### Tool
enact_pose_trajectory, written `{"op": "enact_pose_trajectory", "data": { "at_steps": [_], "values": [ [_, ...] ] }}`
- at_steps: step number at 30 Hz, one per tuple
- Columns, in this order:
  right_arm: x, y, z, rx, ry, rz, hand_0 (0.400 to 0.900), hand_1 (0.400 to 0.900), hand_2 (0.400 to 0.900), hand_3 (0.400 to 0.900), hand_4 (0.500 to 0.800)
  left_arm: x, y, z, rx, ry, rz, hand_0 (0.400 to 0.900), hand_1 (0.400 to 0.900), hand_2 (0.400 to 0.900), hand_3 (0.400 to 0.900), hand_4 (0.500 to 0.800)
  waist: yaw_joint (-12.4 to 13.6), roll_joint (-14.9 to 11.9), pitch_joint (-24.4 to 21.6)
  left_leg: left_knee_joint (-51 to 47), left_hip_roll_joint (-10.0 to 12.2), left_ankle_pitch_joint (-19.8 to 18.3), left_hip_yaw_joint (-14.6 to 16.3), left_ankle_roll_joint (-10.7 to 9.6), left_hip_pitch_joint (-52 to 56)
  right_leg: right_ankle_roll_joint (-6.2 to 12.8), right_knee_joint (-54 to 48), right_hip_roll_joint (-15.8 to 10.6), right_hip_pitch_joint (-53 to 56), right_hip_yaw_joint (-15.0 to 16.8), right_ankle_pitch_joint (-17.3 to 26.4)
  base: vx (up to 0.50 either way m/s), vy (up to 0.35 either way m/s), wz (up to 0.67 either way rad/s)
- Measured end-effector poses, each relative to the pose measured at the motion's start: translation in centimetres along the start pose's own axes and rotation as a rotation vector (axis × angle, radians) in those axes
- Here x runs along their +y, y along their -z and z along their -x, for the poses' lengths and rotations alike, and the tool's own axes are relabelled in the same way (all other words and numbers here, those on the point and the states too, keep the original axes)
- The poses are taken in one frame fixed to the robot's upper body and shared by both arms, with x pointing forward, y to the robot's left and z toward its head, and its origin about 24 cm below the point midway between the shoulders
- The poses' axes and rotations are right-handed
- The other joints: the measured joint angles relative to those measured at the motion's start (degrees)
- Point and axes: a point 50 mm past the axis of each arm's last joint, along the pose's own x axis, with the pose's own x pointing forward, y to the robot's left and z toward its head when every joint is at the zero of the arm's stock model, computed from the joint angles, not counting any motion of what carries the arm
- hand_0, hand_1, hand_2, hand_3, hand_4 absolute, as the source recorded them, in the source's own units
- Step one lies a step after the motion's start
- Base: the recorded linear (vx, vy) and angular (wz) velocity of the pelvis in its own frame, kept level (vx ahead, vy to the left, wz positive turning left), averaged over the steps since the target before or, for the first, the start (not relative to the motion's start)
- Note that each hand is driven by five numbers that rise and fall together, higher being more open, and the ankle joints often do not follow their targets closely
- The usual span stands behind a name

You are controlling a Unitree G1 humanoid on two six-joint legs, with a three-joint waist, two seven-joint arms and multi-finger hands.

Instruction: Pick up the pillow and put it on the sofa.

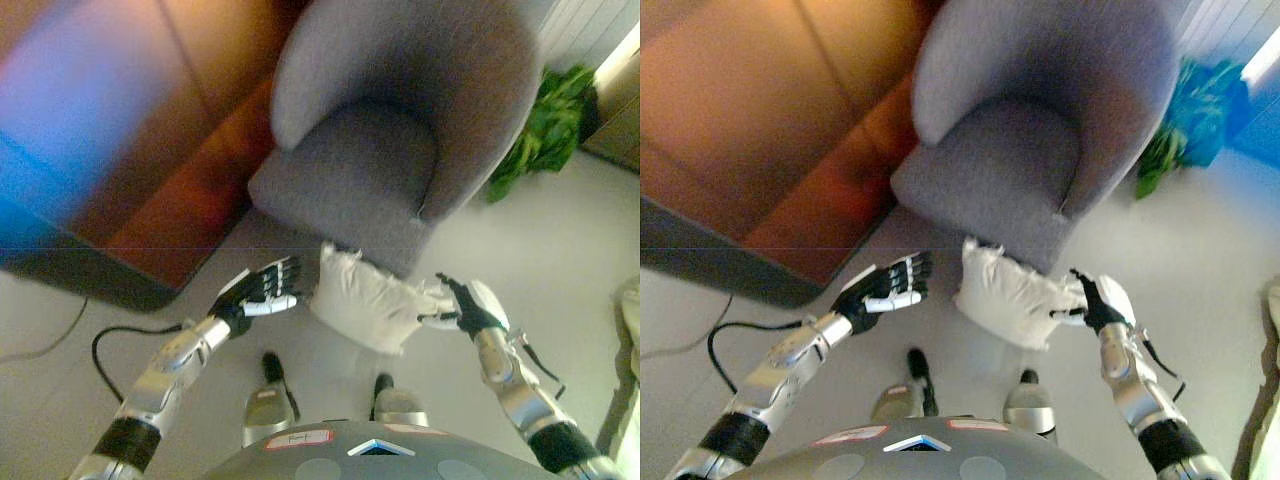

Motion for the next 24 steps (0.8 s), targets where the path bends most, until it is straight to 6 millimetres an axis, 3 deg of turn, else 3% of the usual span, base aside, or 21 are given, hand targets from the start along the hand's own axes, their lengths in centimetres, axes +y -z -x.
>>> {"op": "enact_pose_trajectory", "data": {
  "at_steps": [6,12,19,24],
  "values": [
    [-3.1,-3.1,-2.2,-0.112,0.188,0.034,0.900,0.900,0.900,0.900,0.800,1.5,-5.7,-1.3,-0.189,0.011,-0.145,0.900,0.900,0.900,0.900,0.800,1.82,-1.66,9.15,8.70,-0.17,-1.88,-2.50,0.70,-10.94,-0.90,20.52,-3.73,-15.83,1.85,-7.86,-0.12,-0.071,0.12],
    [-5.5,-5.1,-3.2,-0.180,0.289,0.060,0.900,0.900,0.900,0.900,0.800,1.7,-9.0,-1.8,-0.299,0.027,-0.222,0.900,0.900,0.900,0.900,0.800,2.45,-2.06,15.32,19.77,-0.21,-3.86,-5.27,0.88,-23.52,-2.60,37.30,-7.13,-28.76,2.29,-14.46,-0.07,-0.079,0.17],
    [-8.3,-6.8,-3.9,-0.212,0.429,0.075,0.900,0.900,0.900,0.900,0.800,1.0,-11.4,-2.5,-0.371,0.064,-0.269,0.900,0.900,0.900,0.900,0.800,3.21,-2.30,17.31,35.92,1.21,-8.82,-8.66,0.05,-36.73,-4.30,52.37,-8.42,-39.51,2.68,-20.65,-0.05,-0.063,0.15],
    [-9.3,-6.9,-4.0,-0.165,0.542,0.087,0.900,0.900,0.900,0.900,0.800,1.0,-11.7,-2.5,-0.377,0.066,-0.274,0.900,0.900,0.900,0.900,0.800,3.20,-1.76,17.87,43.49,1.37,-11.04,-10.08,-0.15,-42.14,-4.88,59.83,-9.62,-44.22,3.37,-23.77,-0.02,-0.030,0.07]
  ]
}}
